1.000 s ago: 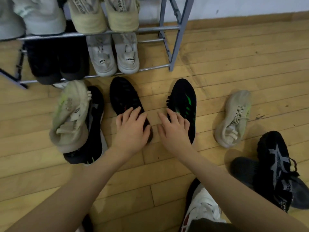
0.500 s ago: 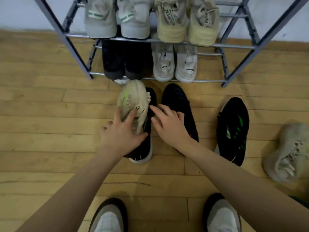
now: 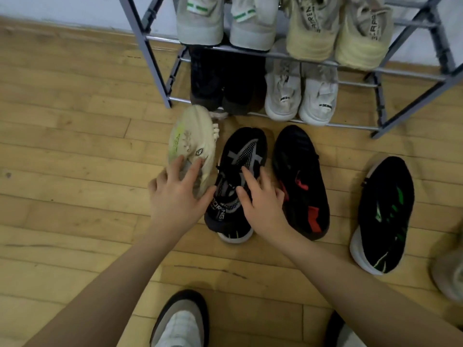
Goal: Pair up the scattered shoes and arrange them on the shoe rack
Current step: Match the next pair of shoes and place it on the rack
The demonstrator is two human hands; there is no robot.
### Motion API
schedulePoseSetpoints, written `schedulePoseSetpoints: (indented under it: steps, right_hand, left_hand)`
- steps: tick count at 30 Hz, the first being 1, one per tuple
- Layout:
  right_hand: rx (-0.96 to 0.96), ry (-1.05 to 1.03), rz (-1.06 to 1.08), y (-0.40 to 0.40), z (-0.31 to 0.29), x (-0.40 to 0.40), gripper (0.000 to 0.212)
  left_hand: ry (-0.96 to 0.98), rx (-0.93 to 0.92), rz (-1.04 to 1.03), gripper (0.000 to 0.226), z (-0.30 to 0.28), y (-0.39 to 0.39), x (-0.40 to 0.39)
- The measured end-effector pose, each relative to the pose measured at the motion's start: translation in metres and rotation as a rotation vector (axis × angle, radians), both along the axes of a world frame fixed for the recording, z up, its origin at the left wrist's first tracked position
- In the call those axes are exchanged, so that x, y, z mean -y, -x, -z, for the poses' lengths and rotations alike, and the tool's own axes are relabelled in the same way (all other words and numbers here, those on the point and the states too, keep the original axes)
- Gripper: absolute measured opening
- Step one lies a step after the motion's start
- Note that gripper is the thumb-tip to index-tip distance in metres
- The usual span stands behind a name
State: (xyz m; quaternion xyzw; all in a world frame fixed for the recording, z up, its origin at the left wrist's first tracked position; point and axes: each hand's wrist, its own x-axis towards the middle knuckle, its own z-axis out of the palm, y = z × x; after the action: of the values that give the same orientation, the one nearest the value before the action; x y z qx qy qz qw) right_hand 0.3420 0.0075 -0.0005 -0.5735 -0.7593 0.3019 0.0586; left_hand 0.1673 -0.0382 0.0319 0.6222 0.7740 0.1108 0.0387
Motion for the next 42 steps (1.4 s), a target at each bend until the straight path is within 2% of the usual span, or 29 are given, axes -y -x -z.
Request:
schedulePoseSetpoints:
  steps: [2,6,11,14,17,21,25,27,31,33,36,42]
  right_hand:
    - [0.027,-0.020,-0.007,-0.002,0.001,0.000,0.053]
    - [0.052,-0.066,-0.047,-0.010,0.003,-0.001,0.052]
    - [0.053,-0.009,-0.072,-0.021,0.004,-0.001,0.049]
    - [-0.086,0.085,-0.071,-0.021,0.002,-0.002,0.046]
    - [-0.190,0.162,-0.094,-0.022,0.000,-0.001,0.047]
    - [-0.283,0.157,-0.126,-0.021,-0.014,0.005,0.047]
    - [-0.314,0.000,-0.195,-0.009,-0.037,0.005,0.046]
    - [-0.320,-0.034,-0.238,0.004,-0.046,0.001,0.045]
    - [-0.306,0.030,-0.348,0.034,-0.047,-0.008,0.044]
    - [-0.282,0.074,-0.370,0.043,-0.039,-0.010,0.044]
    - [-0.226,0.026,-0.308,0.037,-0.027,-0.006,0.044]
    - [0.037,-0.128,-0.039,-0.002,-0.006,-0.016,0.046]
  left_hand:
    - [0.072,-0.073,0.031,0.064,0.004,-0.001,-0.002]
    - [0.148,0.032,0.126,0.067,0.007,-0.021,-0.009]
    - [0.315,0.089,0.270,0.093,0.018,-0.031,-0.014]
    - [0.383,0.044,0.371,0.111,0.025,-0.028,-0.013]
    - [0.354,0.040,0.405,0.121,0.027,-0.030,-0.010]
    - [0.191,0.133,0.394,0.107,0.019,-0.035,-0.003]
    - [0.077,0.370,0.259,0.104,0.002,-0.027,0.006]
    - [-0.026,0.395,0.206,0.099,-0.002,-0.017,0.010]
    - [-0.064,0.366,0.065,0.093,0.005,0.003,0.017]
    - [0.030,0.316,-0.010,0.092,0.010,0.012,0.013]
    - [0.138,0.250,-0.063,0.087,0.013,0.018,0.006]
    - [0.004,0.016,0.241,0.058,0.010,-0.006,-0.008]
